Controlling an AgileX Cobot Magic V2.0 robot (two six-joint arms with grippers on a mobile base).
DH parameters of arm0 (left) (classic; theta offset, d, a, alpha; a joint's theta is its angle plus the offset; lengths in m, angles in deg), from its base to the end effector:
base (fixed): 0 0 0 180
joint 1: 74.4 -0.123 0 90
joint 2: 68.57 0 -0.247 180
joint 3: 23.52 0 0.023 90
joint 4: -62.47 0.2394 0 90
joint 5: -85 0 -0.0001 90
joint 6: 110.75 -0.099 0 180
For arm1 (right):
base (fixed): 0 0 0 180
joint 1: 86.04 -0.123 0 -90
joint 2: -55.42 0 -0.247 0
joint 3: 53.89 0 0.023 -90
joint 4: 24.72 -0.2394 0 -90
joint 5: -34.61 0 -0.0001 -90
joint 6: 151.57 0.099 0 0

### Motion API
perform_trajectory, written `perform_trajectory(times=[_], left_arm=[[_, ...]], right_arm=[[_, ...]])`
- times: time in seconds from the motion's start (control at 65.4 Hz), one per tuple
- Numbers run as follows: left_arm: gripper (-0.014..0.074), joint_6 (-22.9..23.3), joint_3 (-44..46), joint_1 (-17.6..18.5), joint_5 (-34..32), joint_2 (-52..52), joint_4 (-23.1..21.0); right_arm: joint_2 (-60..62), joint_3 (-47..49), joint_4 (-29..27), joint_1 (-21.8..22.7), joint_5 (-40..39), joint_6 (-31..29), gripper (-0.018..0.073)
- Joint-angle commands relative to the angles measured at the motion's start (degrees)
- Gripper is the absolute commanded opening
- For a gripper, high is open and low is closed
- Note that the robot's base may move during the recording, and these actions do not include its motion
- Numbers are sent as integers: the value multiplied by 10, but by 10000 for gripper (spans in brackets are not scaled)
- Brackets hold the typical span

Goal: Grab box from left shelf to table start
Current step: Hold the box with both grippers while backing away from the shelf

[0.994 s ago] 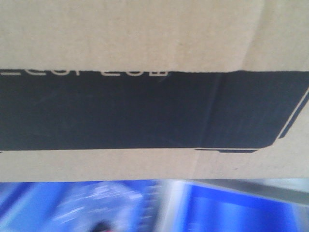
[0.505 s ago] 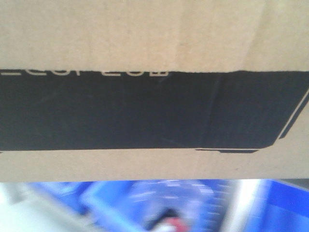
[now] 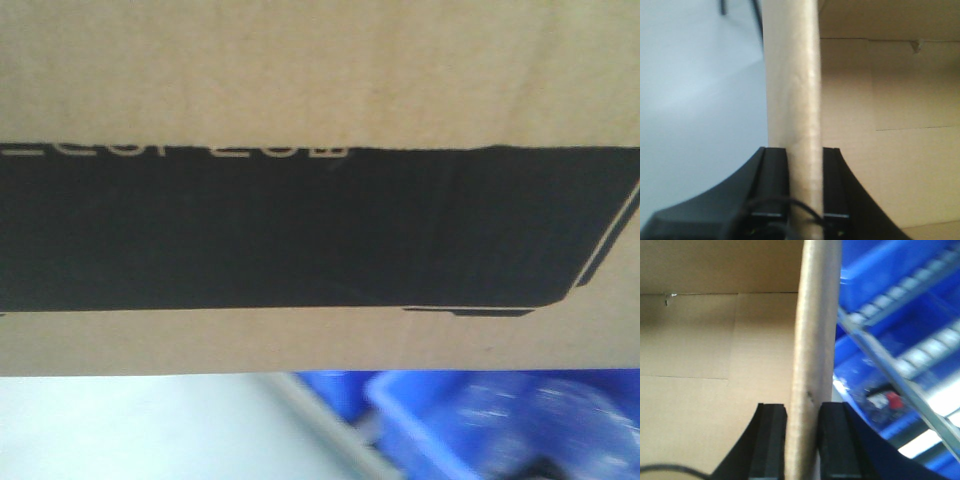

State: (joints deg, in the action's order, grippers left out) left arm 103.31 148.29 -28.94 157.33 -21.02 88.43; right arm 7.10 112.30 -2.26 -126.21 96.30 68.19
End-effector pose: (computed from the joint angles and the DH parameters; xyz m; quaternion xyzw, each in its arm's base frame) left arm 0.0931 -0.0357 0.4058 0.0548 0.8750 -0.1020 0.4701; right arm 0.1099 0.0492 0.3904 -0.0038 0.8653 0.1474 0.4791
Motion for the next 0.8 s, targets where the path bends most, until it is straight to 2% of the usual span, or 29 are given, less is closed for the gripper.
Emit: perform_trajectory(times=[0.0, 0.78], left_arm=[[-97, -10, 25, 6, -23, -13, 8], [-97, -10, 25, 6, -23, -13, 8]], right_arm=[[3, 18, 67, 3, -43, -6, 58], [3, 18, 67, 3, -43, -6, 58]])
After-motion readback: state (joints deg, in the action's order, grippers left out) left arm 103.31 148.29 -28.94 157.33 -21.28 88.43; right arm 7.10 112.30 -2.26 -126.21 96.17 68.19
